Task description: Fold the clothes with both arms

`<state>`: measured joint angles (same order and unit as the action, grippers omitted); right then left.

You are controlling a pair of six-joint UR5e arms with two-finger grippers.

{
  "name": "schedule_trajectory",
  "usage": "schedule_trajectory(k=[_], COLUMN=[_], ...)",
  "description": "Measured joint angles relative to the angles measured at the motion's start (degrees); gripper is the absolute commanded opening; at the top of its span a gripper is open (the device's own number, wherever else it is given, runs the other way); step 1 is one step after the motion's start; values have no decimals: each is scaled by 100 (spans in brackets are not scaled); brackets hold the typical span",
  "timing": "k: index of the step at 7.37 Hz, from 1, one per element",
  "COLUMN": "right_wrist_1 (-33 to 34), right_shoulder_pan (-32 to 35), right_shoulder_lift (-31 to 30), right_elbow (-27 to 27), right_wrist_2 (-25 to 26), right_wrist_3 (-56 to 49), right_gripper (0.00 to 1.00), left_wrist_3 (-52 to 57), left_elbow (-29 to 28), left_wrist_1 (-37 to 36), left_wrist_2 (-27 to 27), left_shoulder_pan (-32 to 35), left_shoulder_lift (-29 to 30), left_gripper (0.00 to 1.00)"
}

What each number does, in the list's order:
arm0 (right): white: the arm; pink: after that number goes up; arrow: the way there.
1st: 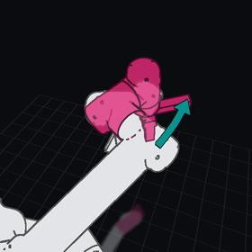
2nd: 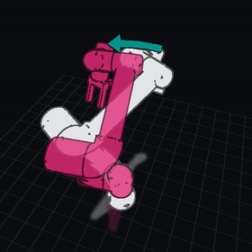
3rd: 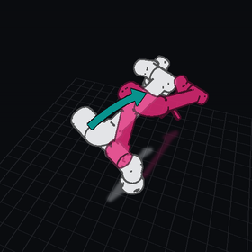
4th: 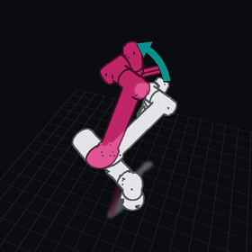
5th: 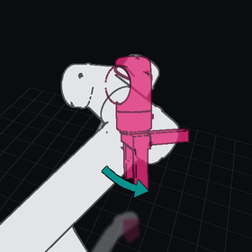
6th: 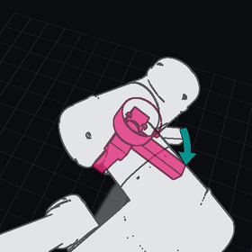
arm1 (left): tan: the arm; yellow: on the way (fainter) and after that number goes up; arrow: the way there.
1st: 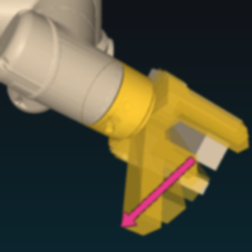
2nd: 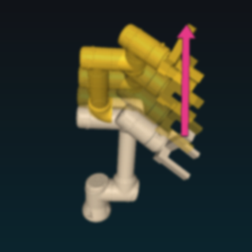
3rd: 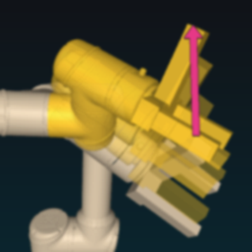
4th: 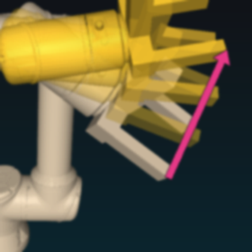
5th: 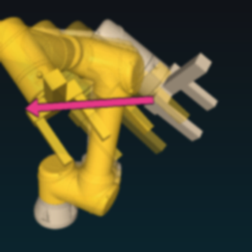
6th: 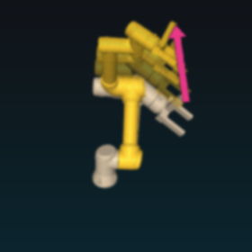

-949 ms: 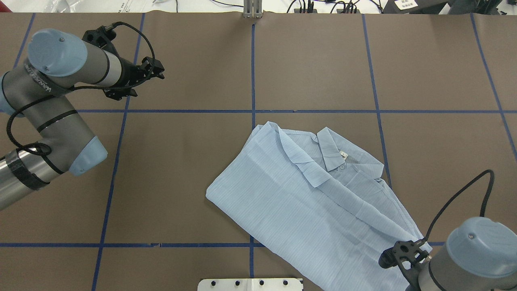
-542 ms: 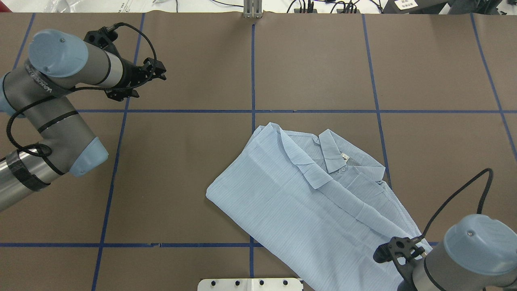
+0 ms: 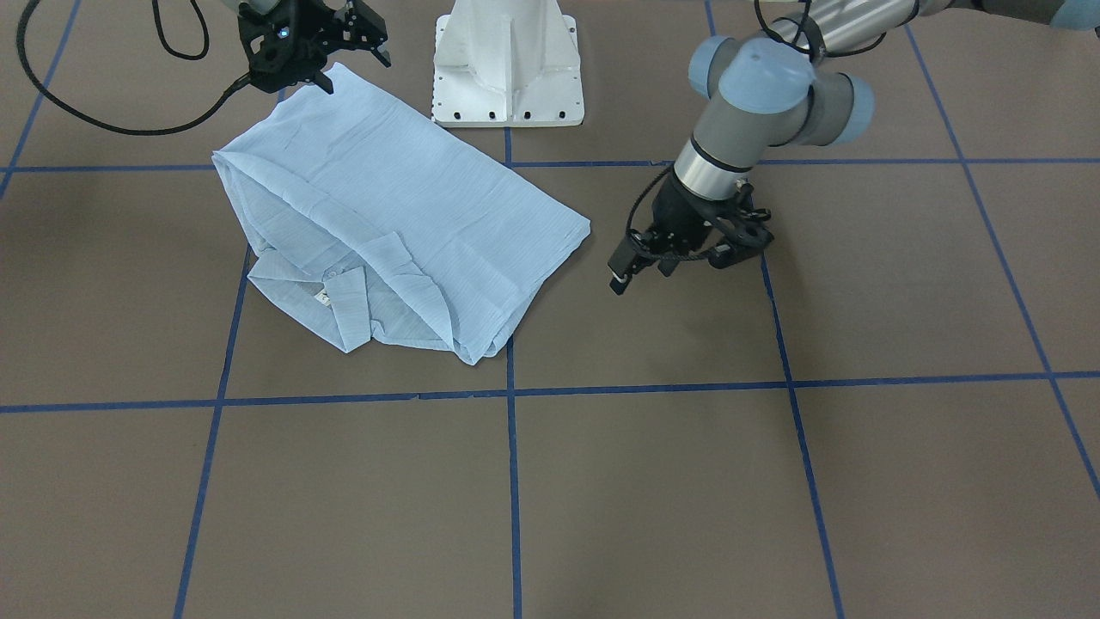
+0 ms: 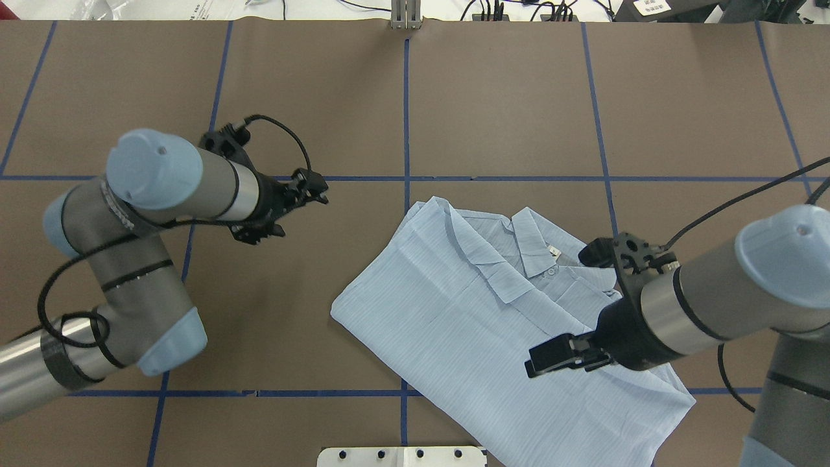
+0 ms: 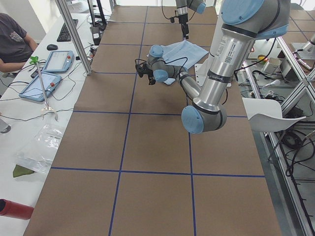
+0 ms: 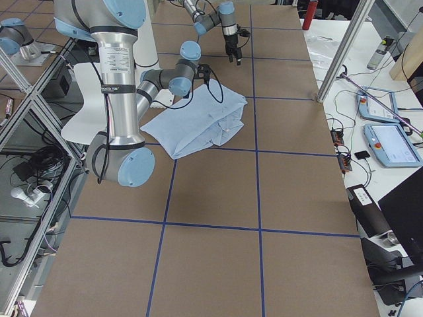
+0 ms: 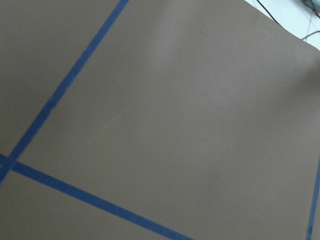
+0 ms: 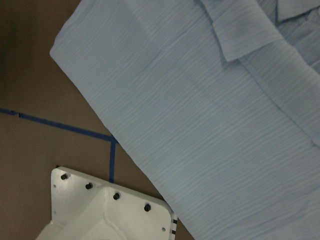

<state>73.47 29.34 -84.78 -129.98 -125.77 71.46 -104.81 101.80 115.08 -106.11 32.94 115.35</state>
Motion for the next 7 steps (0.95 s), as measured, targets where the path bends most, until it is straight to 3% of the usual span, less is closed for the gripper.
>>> schedule_trajectory(k=[3, 5, 7], right_wrist_1=[0, 0, 0], right_shoulder_pan=[528, 564, 570], right_shoulder_lift=[205, 275, 288], right_elbow=[249, 316, 344], right_wrist_2=[6, -1, -14], right_wrist_3=[-44, -49, -47], right_gripper=[100, 100, 100], left_wrist_3=[-806, -867, -874], left_elbow=[175, 10, -70], left_wrist_1=[-413, -461, -472], left_wrist_2=[622, 739, 757], left_shoulder_pan=[-1092, -1267, -1322], left_shoulder_lift=[104, 102, 91], left_gripper=[93, 88, 66])
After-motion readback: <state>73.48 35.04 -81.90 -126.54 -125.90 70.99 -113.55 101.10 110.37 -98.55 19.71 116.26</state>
